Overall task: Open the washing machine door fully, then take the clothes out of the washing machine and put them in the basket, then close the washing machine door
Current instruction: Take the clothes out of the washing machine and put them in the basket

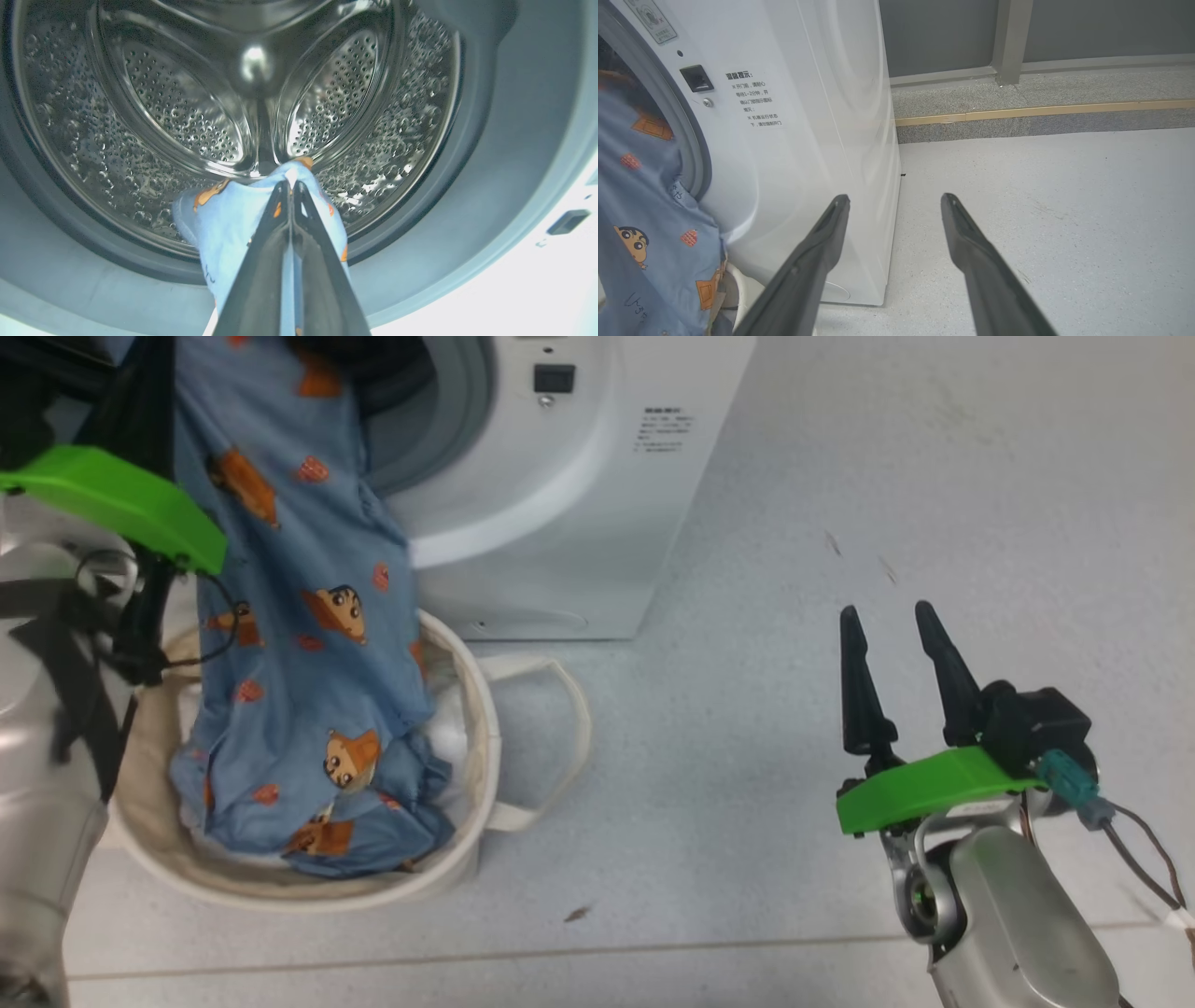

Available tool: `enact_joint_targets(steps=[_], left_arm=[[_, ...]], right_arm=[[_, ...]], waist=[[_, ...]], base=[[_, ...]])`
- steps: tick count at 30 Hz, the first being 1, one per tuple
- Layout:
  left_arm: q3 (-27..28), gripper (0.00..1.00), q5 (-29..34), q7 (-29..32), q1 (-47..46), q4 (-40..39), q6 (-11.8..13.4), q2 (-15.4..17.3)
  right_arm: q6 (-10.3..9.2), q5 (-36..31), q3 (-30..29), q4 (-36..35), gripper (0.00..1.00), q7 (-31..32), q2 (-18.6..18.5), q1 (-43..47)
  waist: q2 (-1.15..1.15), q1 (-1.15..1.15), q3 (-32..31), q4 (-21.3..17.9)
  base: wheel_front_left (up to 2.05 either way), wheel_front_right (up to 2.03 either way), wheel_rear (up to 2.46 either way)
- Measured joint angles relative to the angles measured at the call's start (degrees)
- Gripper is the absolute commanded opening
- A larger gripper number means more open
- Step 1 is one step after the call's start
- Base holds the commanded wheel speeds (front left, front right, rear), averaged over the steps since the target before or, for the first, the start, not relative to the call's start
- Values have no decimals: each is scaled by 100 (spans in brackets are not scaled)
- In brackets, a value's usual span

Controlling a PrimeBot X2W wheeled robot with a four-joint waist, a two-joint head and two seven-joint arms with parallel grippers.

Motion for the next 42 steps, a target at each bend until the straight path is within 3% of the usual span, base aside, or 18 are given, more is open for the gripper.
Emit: enact_joint_targets(steps=[5,11,17,24,31,42], left_arm=[[957,0,404,-22,671,-1511,9,135],[1922,0,1023,-44,1967,-3019,14,-80],[2278,0,1419,-44,2897,-3968,10,-312],[2379,0,1347,-44,3795,-4359,8,-380],[2369,0,1333,-43,4248,-4070,10,-506],[2026,0,913,-43,3915,-1784,2,-753]], right_arm=[[0,43,27,80,100,0,-14,41],[0,62,69,134,100,0,-38,170],[0,110,134,219,100,0,-49,275],[0,153,166,225,100,0,-85,275],[0,153,159,226,100,0,-103,276],[0,147,129,175,100,0,-127,263]], waist=[[0,0,-235,115],[0,0,-486,209],[0,0,-700,258],[0,0,-813,283],[0,0,-778,329],[0,0,-506,303]], base=[[0,0,0],[0,0,0],[0,0,0],[0,0,0],[0,0,0],[0,0,0]])
